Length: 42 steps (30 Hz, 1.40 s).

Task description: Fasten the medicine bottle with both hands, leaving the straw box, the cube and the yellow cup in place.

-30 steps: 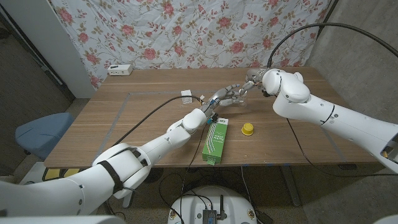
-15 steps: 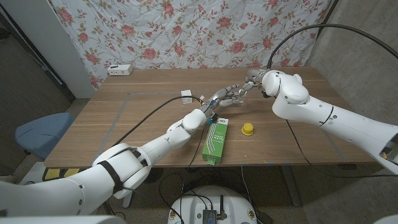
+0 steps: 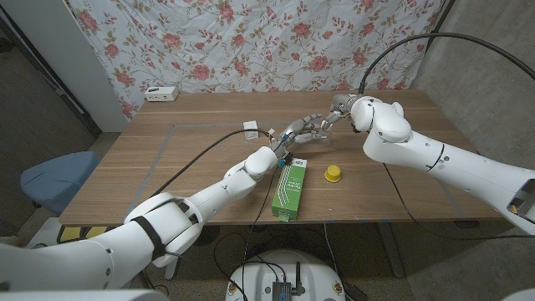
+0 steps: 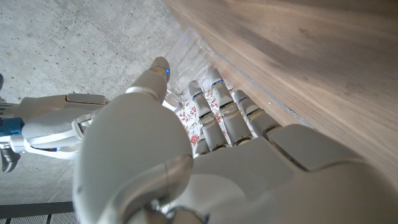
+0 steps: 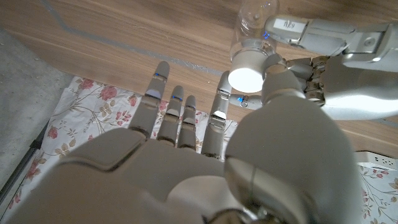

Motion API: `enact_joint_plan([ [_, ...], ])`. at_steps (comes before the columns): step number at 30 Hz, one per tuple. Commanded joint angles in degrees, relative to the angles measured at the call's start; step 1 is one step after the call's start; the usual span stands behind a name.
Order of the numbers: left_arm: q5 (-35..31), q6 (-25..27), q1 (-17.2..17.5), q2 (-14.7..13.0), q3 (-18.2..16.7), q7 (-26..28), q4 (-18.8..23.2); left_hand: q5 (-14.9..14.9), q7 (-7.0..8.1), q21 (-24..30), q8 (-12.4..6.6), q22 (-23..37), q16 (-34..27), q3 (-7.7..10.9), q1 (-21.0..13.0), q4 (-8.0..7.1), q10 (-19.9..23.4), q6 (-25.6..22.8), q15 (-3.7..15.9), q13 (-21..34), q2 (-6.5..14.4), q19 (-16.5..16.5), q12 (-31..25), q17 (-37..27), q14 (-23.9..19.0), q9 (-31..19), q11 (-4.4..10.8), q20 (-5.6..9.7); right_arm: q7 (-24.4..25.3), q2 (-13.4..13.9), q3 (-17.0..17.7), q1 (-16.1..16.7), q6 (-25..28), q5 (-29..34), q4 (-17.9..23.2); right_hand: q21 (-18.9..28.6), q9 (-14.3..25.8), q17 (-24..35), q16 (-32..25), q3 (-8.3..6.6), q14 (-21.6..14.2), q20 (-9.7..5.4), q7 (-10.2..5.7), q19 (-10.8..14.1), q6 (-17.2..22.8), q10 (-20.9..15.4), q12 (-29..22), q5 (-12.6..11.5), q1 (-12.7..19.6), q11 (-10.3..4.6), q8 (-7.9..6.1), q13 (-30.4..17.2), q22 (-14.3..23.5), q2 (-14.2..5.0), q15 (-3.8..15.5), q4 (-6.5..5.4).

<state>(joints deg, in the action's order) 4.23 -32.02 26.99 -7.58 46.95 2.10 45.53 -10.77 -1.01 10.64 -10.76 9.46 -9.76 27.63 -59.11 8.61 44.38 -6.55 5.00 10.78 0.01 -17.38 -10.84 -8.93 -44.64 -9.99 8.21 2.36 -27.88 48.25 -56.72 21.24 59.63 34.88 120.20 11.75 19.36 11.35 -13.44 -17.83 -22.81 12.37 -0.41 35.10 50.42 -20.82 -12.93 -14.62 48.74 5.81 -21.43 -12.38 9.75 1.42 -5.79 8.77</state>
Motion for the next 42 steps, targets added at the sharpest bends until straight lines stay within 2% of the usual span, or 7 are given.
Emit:
enact_joint_plan([
  [1,-0.2,0.4,0.4,-0.3,-0.1,0.4,0.8,-0.3,0.25,0.1,-0.08,0.1,-0.2,0.38,0.3,0.07,0.3,-0.2,5.96,0.2,0.1,-0.3,-0.4,-0.2,-0.4,-0.2,0.11,7.35,1.4,-0.7,-0.7,0.1,1.6,0.4,-0.3,0.1,-0.1,0.3,-0.7,0.07,-1.3,-0.18,-0.45,1.0,2.6,-1.1,-0.3,-0.1,-1.0,-0.08,-0.83,-0.1,0.3,-0.05,0.26,-0.53],
  [10,-0.3,0.7,0.6,-0.5,-0.1,0.5,1.4,-0.3,0.31,0.1,-0.08,0.1,-0.1,0.40,0.3,0.11,0.4,-0.2,5.97,0.2,0.1,-0.3,-0.4,-0.2,-0.4,-0.2,0.18,7.31,4.1,-1.2,1.2,1.2,1.4,-2.7,-0.7,0.2,-0.6,0.5,-1.1,0.51,-2.5,-0.15,-1.03,1.9,7.4,-3.4,-0.7,-0.8,-2.6,-0.11,-2.31,-0.1,0.3,-0.69,0.32,-1.15],
  [14,-0.3,0.8,0.6,-0.6,-0.1,0.5,1.6,-0.3,0.30,0.1,-0.09,0.1,-0.2,0.41,0.3,0.12,0.3,-0.2,5.97,0.2,0.1,-0.3,-0.4,-0.2,-0.4,-0.2,0.16,7.32,4.6,-1.4,0.8,0.8,2.1,-3.5,-1.0,0.2,-0.9,0.6,-1.3,0.61,-3.1,-0.19,-1.08,2.4,9.4,-4.7,-0.9,-1.1,-3.0,-0.06,-2.84,0.0,0.3,-0.98,0.83,-1.24],
  [29,-0.2,0.9,0.6,-0.6,-0.2,0.4,1.6,-0.3,0.23,0.1,-0.09,0.1,-0.2,0.43,0.3,0.14,0.3,-0.3,6.01,0.2,0.1,-0.2,-0.4,-0.2,-0.4,-0.2,0.19,7.30,4.4,-1.5,-2.3,-2.6,4.5,-6.2,-2.5,0.1,-1.6,0.6,-1.2,1.57,-3.6,-0.06,-0.47,2.8,10.8,-5.4,-0.7,-1.4,-5.5,0.44,-2.91,0.1,0.3,-0.50,-0.06,-1.94],
  [38,-0.3,1.1,0.7,-0.6,-0.2,0.6,1.9,-0.3,0.34,0.1,-0.11,0.1,-0.1,0.47,0.3,0.16,0.3,-0.3,6.03,0.2,0.1,-0.2,-0.4,-0.2,-0.4,-0.2,0.13,7.34,5.5,-1.5,-3.8,-3.9,6.1,-7.8,-2.8,-0.2,-2.0,0.7,-1.1,2.89,-3.8,0.04,0.48,2.5,11.0,-5.7,-0.4,-1.2,-9.4,0.80,-2.60,0.1,0.4,-0.14,-0.73,-3.44],
  [42,-0.2,1.4,0.8,-0.6,-0.2,0.6,2.1,-0.3,0.30,0.1,-0.10,0.1,-0.2,0.47,0.3,0.15,0.2,-0.3,5.98,0.2,0.1,-0.2,-0.3,-0.2,-0.4,-0.2,0.11,7.29,6.5,-1.6,-4.4,-4.2,7.1,-8.4,-2.8,-0.3,-1.8,0.7,-1.0,3.35,-4.1,0.01,0.69,2.4,11.6,-6.5,-0.5,-1.2,-10.7,1.28,-2.89,0.1,0.4,0.06,-0.84,-3.85],
])
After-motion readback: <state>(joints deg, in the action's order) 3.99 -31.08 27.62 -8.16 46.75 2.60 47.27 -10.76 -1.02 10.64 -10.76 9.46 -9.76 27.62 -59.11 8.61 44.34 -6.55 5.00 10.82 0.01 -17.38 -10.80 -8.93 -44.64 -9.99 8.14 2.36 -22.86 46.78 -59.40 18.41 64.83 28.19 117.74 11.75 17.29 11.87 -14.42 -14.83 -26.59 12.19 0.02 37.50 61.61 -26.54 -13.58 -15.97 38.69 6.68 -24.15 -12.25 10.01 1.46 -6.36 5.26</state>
